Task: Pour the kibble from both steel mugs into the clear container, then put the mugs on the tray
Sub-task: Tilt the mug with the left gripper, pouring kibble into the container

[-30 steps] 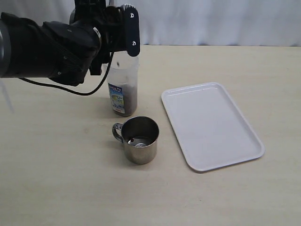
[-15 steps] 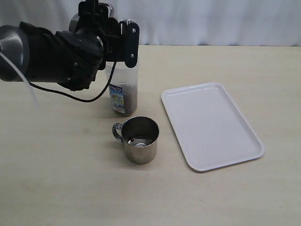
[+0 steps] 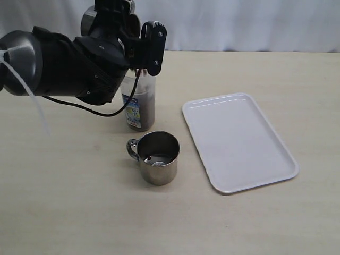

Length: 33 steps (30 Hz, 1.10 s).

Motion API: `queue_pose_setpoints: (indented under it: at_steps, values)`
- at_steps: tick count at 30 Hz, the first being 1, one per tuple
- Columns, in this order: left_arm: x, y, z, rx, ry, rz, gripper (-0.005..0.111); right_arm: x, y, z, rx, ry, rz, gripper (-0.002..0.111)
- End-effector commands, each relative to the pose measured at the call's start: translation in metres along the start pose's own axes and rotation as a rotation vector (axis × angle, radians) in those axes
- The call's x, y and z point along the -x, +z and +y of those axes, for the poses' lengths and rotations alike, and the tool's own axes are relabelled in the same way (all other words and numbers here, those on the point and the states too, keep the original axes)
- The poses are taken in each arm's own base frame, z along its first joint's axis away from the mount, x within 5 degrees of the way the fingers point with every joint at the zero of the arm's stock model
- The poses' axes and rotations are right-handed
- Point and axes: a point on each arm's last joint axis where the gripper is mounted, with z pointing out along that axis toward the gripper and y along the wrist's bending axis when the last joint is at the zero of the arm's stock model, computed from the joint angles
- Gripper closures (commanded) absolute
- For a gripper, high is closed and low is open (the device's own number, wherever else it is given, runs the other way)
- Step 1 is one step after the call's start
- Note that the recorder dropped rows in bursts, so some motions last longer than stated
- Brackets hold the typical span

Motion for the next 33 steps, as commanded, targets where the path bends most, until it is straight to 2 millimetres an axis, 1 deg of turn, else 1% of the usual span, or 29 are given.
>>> queue_pose_setpoints:
  at_steps: [1,6,10,17,20,28,31,33]
  values:
    - [-0.0053,-0.0019,0.0101,0.05,0.037,0.056,0.107,-0.0001,-0.0001,0.0,0.001,-0.013,-0.004,0.103]
    - [-0.0061,-0.002,0.0103,0.051,0.081,0.065,0.107,-0.0002,-0.0001,0.0006,0.008,0.013,-0.002,0.103]
    - [0.0005,-0.0073,0.0103,0.057,0.138,0.049,0.107,-0.0002,-0.0001,0.0006,0.008,0.013,-0.002,0.103]
    - [0.0013,-0.0079,0.0127,0.062,0.191,0.051,0.107,-0.0002,-0.0001,0.0006,0.008,0.013,-0.002,0.103]
    - [0.0012,-0.0079,0.0127,0.06,0.259,0.055,0.107,-0.0002,-0.0001,0.0006,0.008,0.013,-0.002,0.103]
    - [0.0012,-0.0079,0.0127,0.06,0.261,0.055,0.107,-0.0002,-0.0001,0.0006,0.008,0.013,-0.002,0.103]
    - [0.0012,-0.0079,0.0127,0.059,0.308,0.057,0.107,-0.0002,-0.0001,0.0006,0.008,0.013,-0.002,0.103]
    - [0.0004,-0.008,0.013,0.061,0.308,0.066,0.107,-0.0002,-0.0001,0.0006,0.008,0.013,-0.002,0.103]
